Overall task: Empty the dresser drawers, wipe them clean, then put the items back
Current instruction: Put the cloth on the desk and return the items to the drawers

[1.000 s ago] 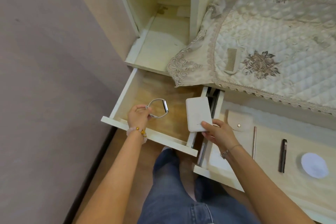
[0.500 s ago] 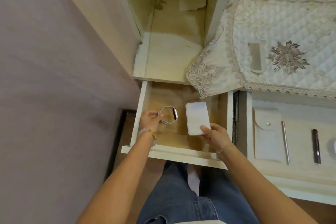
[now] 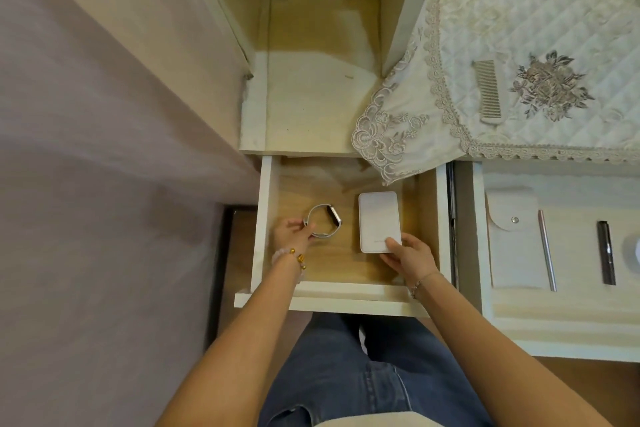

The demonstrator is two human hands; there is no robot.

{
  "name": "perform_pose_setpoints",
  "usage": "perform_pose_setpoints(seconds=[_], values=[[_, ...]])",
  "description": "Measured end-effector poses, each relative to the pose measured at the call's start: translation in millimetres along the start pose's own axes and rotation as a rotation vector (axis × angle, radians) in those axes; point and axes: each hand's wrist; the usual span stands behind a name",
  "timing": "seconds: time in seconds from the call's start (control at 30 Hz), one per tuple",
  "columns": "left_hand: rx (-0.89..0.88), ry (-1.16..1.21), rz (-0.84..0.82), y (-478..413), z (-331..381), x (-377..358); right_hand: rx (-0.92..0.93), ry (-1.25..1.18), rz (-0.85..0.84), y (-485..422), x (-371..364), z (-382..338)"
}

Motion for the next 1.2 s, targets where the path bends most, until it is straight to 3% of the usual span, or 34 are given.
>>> perform_pose_setpoints(seconds=[0.97, 1.03, 1.2], values=[[-0.014, -0.373, -0.009, 15, -9, -1, 0.054, 0.361, 0.272, -13, -4, 12], [-0.038, -0.448, 0.001, 21, -8, -1, 0.069, 0.386, 0.259, -9, -4, 11], [-0.176, -0.945, 0.015, 42, 5, -3, 0.221, 0.600, 0.175, 10, -4, -6]])
Point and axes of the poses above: each hand's wrist, its own y-axis away from the middle knuckle, its own x-axis out of the back of the hand, z = x × y, and after that the axes turned 15 degrees about -z, right-handed
